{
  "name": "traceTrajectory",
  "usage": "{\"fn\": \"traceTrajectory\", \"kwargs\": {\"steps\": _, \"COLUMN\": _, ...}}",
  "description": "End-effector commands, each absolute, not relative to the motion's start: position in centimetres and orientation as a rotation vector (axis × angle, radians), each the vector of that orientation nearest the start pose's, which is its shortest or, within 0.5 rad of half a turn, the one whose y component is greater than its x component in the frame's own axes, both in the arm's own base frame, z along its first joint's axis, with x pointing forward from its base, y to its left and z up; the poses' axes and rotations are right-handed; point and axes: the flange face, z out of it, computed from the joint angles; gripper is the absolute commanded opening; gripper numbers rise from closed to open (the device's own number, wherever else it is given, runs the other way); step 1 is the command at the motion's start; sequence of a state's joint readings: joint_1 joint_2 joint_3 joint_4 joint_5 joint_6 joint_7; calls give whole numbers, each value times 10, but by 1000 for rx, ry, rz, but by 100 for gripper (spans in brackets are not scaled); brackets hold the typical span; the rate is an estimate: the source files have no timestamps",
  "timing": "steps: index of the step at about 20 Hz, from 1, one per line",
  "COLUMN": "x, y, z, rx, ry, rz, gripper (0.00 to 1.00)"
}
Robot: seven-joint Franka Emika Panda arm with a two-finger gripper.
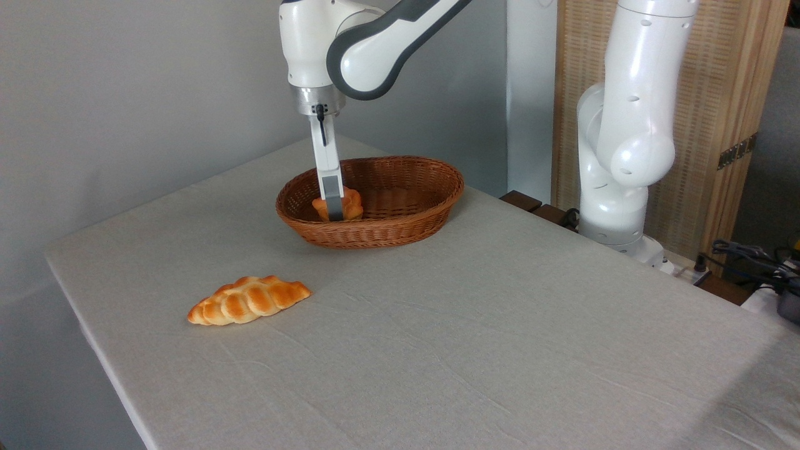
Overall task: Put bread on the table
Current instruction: 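Lower the gripper onto the round roll and close the fingers on it, then lift the round roll out of the basket and carry it beside the braided bread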
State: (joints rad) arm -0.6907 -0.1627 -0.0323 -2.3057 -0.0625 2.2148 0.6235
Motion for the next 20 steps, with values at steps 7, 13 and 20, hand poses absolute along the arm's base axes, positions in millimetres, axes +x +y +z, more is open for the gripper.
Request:
{"fn": "traceTrajectory", "kwargs": {"steps": 7, "x": 388, "y": -312, "z": 432, "rx": -2569, "ry": 1894, "rz": -163, "gripper": 29}}
{"fn": "traceTrajectory", "kwargs": {"steps": 13, "x": 421, "y": -273, "z": 505, "rx": -2732, "ry": 1791, "rz": 58, "gripper": 31}}
{"fn": "traceTrajectory", "kwargs": {"steps": 20, "x": 461, "y": -209, "z": 551, "rx": -2727, "ry": 1629, "rz": 50, "gripper": 33}}
